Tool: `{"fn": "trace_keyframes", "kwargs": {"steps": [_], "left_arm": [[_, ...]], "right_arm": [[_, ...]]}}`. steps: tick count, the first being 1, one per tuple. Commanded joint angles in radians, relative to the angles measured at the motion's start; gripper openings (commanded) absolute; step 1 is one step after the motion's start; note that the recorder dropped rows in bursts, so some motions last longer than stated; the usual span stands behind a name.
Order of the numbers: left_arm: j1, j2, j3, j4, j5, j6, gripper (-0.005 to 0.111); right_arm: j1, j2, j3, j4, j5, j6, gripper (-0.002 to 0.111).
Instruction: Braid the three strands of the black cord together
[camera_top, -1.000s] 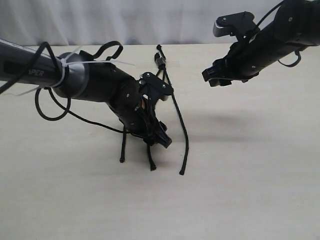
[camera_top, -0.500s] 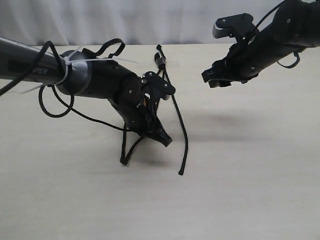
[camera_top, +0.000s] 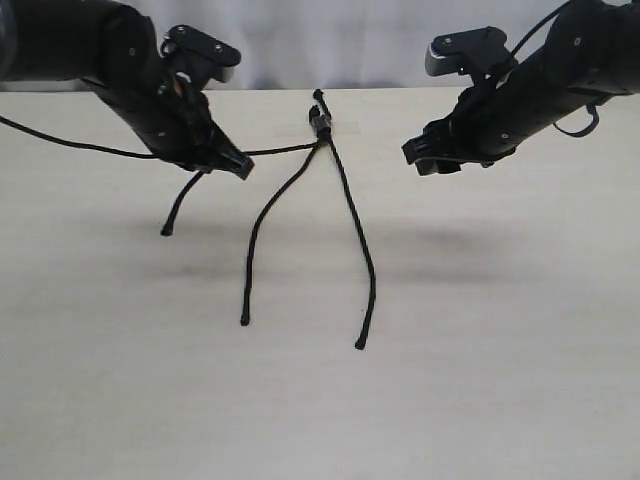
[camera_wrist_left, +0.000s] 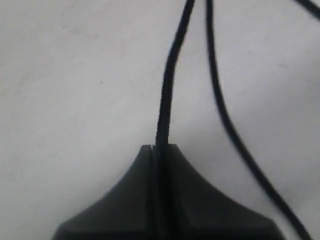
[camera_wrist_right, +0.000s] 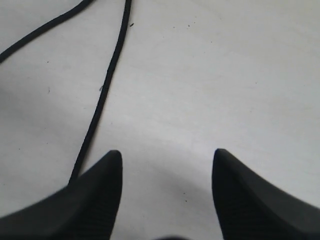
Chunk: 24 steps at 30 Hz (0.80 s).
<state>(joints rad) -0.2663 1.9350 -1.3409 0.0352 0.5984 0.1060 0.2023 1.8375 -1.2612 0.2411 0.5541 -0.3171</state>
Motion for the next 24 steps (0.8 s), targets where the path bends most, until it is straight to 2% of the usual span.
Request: {"fn": "trace_keyframes", "kwargs": {"steps": [1, 5, 11, 13, 17, 19, 22, 24], "left_arm": [[0.066, -0.007, 0.036, -0.007, -0.014, -0.014, 0.0], [0.091, -0.007, 0.062, -0.007, -0.045, -0.028, 0.0], [0.091, -0.007, 0.081, -0.012, -0.06, -0.028, 0.001], [0.091, -0.003, 0.081, -0.014, -0.055, -0.032, 0.008], [0.091, 0.024, 0.081, -0.035, -0.057, -0.032, 0.036], [0.091, 0.028, 0.081, -0.035, -0.057, -0.032, 0.044], [0.091, 0.019, 0.081, -0.035, -0.063, -0.032, 0.045], [0.091, -0.008, 0.081, -0.035, -0.069, -0.017, 0.041]], "right_arm": [[-0.005, -0.002, -0.001, 0.008, -0.007, 0.001, 0.052], [-0.005, -0.002, -0.001, 0.008, -0.007, 0.001, 0.052], [-0.005, -0.002, -0.001, 0.008, -0.009, 0.001, 0.052], [-0.005, -0.002, -0.001, 0.008, -0.009, 0.001, 0.052], [-0.005, -0.002, -0.001, 0.013, -0.009, 0.001, 0.052], [-0.005, -0.002, -0.001, 0.013, -0.009, 0.001, 0.052], [-0.003, -0.002, -0.001, 0.012, -0.004, -0.003, 0.052], [0.01, -0.002, -0.001, 0.042, 0.0, -0.011, 0.052]]}}
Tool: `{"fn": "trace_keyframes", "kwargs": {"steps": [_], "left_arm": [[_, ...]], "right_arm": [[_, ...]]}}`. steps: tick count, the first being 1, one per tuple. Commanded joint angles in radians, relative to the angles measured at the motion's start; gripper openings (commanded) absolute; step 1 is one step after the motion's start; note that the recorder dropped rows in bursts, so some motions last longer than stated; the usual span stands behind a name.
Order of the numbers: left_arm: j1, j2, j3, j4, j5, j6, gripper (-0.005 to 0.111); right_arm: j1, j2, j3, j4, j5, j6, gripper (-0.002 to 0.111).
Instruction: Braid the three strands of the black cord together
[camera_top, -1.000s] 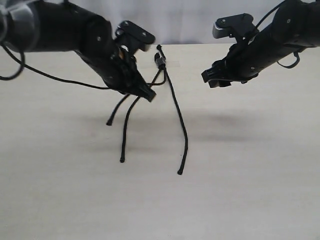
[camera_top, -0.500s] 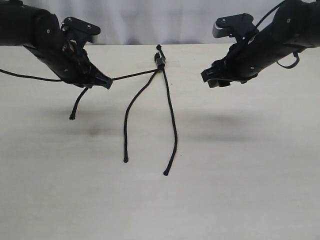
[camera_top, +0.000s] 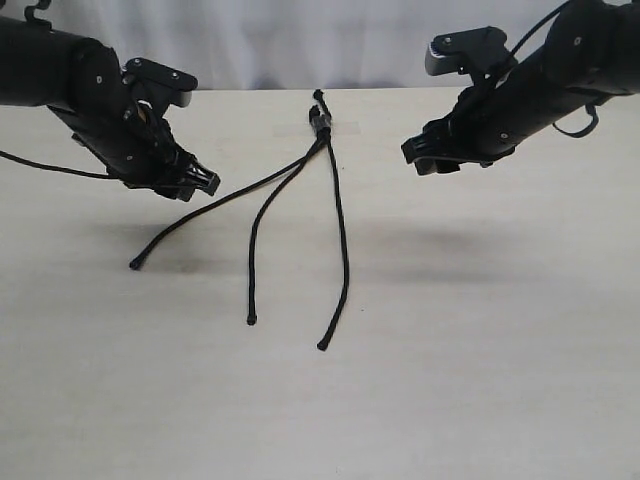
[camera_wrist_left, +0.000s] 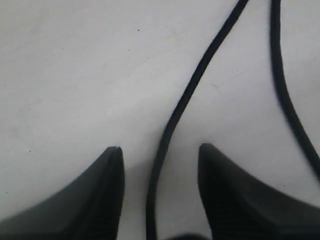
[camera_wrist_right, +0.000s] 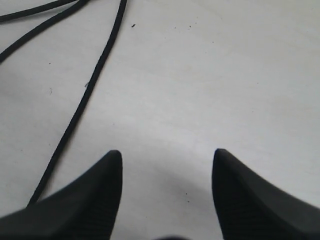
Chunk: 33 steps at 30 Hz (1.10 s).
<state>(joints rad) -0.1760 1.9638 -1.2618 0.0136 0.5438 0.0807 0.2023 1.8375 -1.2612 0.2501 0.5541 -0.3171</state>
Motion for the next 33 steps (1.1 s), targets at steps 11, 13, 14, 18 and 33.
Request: {"fn": "trace_keyframes", "kwargs": {"steps": [11, 13, 14, 18, 33], "left_arm": [[0.001, -0.607, 0.234, 0.034, -0.31, 0.049, 0.0], [0.001, -0.694, 0.277, 0.034, -0.329, 0.049, 0.0], [0.001, -0.705, 0.283, 0.034, -0.329, 0.049, 0.0], [0.001, -0.71, 0.283, 0.034, -0.319, 0.049, 0.0], [0.001, -0.71, 0.283, 0.028, -0.318, 0.049, 0.0]], "right_arm": [[0.372, 0.108, -0.105, 0.017, 0.072, -0.052, 0.052], [0.441, 0.217, -0.211, 0.007, 0.153, -0.028, 0.052], [0.46, 0.253, -0.245, -0.017, 0.182, 0.001, 0.052], [0.538, 0.39, -0.418, -0.284, 0.333, 0.242, 0.052], [0.553, 0.412, -0.468, -0.3, 0.417, 0.181, 0.005]]}}
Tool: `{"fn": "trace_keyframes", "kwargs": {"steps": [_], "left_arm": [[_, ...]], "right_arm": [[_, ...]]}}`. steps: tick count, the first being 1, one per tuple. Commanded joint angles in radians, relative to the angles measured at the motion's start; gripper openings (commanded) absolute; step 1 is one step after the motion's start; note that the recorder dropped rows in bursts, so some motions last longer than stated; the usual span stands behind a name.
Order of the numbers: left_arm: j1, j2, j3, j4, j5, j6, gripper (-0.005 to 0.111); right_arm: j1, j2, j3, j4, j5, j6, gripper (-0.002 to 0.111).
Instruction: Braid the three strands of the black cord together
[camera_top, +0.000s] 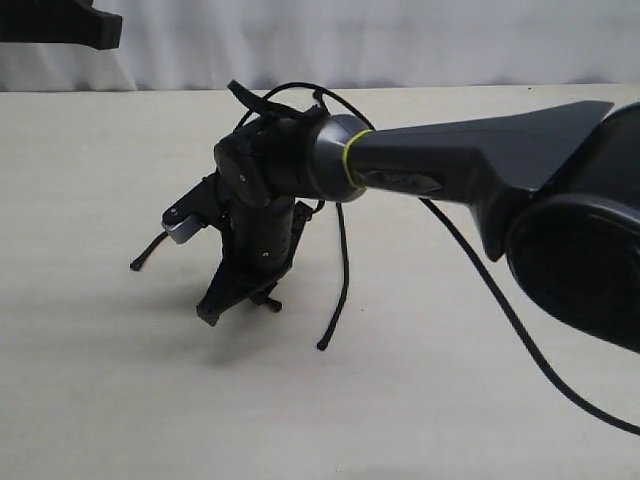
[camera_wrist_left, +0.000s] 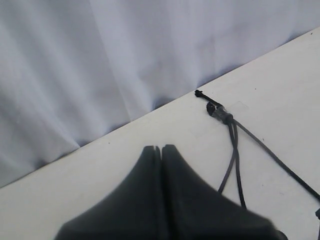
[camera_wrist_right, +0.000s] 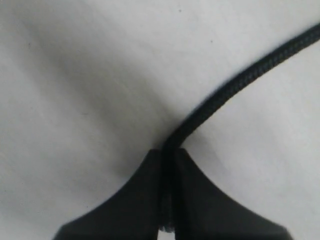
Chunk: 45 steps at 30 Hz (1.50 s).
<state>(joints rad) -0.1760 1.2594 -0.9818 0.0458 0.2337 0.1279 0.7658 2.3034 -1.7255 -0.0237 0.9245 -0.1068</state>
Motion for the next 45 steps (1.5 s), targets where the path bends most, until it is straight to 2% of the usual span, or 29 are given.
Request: {"fn": "trace_keyframes", "kwargs": {"steps": [1, 6, 12, 17, 22, 29, 38, 40, 42, 45], "left_arm": [[0.001, -0.006, 0.003, -0.004, -0.007, 0.002, 0.0], [0.001, -0.006, 0.003, -0.004, -0.007, 0.002, 0.0], [0.001, -0.006, 0.003, -0.004, -0.007, 0.002, 0.0], [0.001, -0.006, 0.003, -0.004, -0.007, 0.002, 0.0], [0.001, -0.006, 0.003, -0.004, -0.007, 0.002, 0.0], [0.001, -0.006, 0.003, -0.006, -0.007, -0.002, 0.0], [0.001, -0.006, 0.003, -0.006, -0.007, -0.002, 0.0], [0.001, -0.006, 0.003, -0.006, -0.006, -0.002, 0.0], [0.001, -0.006, 0.003, -0.006, 0.0, -0.002, 0.0], [0.001, -0.006, 0.003, -0.006, 0.018, -0.002, 0.0]], "right_arm": [[-0.018, -0.079, -0.004, -0.045, 0.058, -0.03, 0.005], [-0.097, -0.213, -0.004, -0.081, 0.114, -0.028, 0.005], [-0.274, -0.336, 0.02, -0.081, 0.138, -0.019, 0.005], [-0.433, -0.387, 0.134, -0.061, 0.071, -0.001, 0.005], [-0.57, -0.388, 0.275, 0.04, -0.075, -0.003, 0.005], [-0.648, -0.358, 0.417, 0.061, -0.235, -0.001, 0.005], [-0.65, -0.332, 0.451, 0.058, -0.289, 0.016, 0.005], [-0.648, -0.324, 0.451, 0.058, -0.296, 0.018, 0.012], [-0.648, -0.317, 0.451, 0.058, -0.3, 0.018, 0.025], [-0.648, -0.303, 0.451, 0.058, -0.303, 0.018, 0.049]]}}
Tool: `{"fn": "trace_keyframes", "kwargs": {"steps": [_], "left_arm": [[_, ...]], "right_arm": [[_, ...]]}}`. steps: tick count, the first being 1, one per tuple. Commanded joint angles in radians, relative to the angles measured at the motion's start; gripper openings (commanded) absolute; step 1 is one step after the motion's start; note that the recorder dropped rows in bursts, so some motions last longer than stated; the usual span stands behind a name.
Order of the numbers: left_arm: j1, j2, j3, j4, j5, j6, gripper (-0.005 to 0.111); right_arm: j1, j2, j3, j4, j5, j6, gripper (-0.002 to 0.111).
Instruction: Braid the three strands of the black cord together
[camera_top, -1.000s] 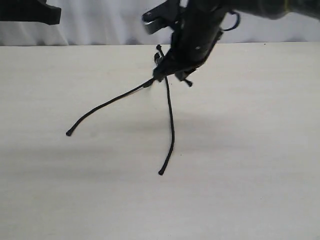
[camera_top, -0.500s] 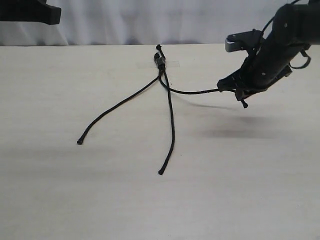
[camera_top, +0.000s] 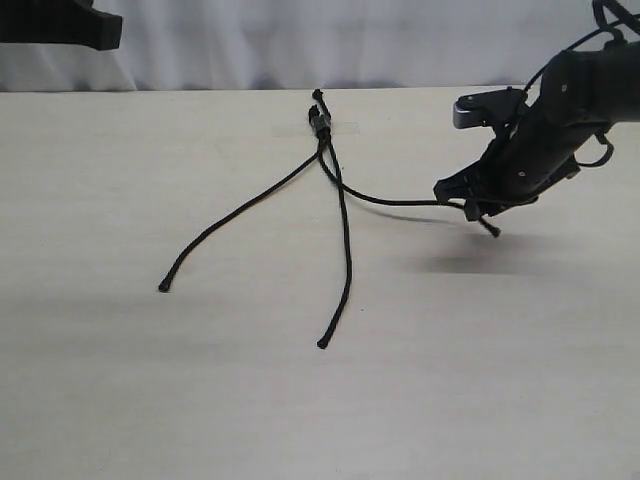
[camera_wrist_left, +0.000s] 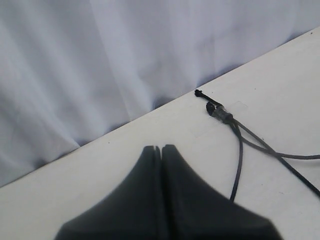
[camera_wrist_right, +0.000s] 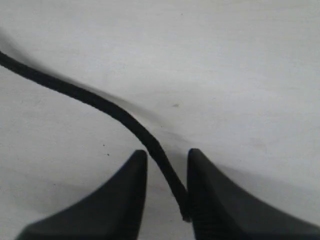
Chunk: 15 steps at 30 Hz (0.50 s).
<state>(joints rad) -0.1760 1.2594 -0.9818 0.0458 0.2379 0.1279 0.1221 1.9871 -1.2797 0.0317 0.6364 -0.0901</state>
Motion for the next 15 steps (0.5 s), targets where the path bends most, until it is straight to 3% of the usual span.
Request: {"fn": "trace_keyframes", "kwargs": {"steps": [1, 4, 7, 11, 15], "left_arm": [[0.001, -0.006, 0.003, -0.006, 0.016, -0.002, 0.0], [0.001, -0.006, 0.003, -0.006, 0.016, -0.002, 0.0], [0.001, -0.006, 0.003, -0.008, 0.02, -0.002, 0.0], [-0.012, 0.017, 0.003, -0.061, 0.039, 0.006, 0.0], [-0.079, 0.084, -0.021, -0.063, 0.053, 0.03, 0.0]], "right_arm": [[-0.004, 0.019, 0.006, 0.002, -0.017, -0.002, 0.058], [-0.004, 0.013, 0.006, -0.022, -0.028, -0.01, 0.071], [-0.004, -0.016, 0.006, -0.022, -0.059, -0.01, 0.071], [-0.004, -0.103, 0.006, -0.018, -0.1, -0.01, 0.063], [-0.004, -0.177, 0.007, -0.01, -0.123, -0.01, 0.046]]}}
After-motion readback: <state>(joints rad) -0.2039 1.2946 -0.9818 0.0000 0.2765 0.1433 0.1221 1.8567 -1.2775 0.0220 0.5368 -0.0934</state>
